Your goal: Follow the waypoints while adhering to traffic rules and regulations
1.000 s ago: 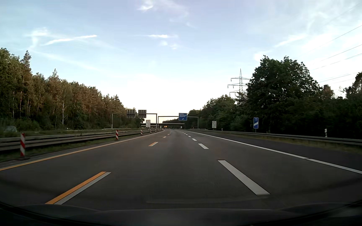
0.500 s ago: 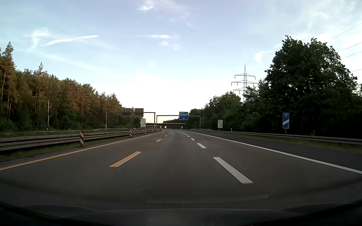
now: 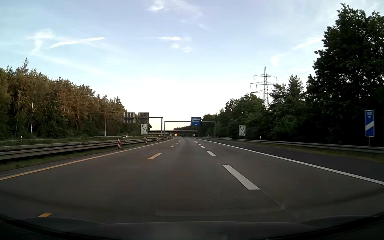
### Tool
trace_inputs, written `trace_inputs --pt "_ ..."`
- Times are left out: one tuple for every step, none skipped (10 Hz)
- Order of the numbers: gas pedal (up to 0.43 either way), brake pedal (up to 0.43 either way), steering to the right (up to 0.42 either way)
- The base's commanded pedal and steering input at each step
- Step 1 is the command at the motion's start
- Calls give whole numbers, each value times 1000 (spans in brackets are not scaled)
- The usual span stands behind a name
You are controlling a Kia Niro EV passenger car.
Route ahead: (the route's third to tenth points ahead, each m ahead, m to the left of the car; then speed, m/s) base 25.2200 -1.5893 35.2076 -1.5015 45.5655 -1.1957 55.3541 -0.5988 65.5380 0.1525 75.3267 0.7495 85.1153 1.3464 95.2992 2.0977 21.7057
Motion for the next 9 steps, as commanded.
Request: trace_inputs --pt "59 0 -1" --pt "59 0 -1" --pt "59 0 -1" --pt "59 0 -1" --pt "59 0 -2" --pt "59 0 -2" --pt "59 0 -2" --pt "59 0 -2" --pt "59 0 -2"
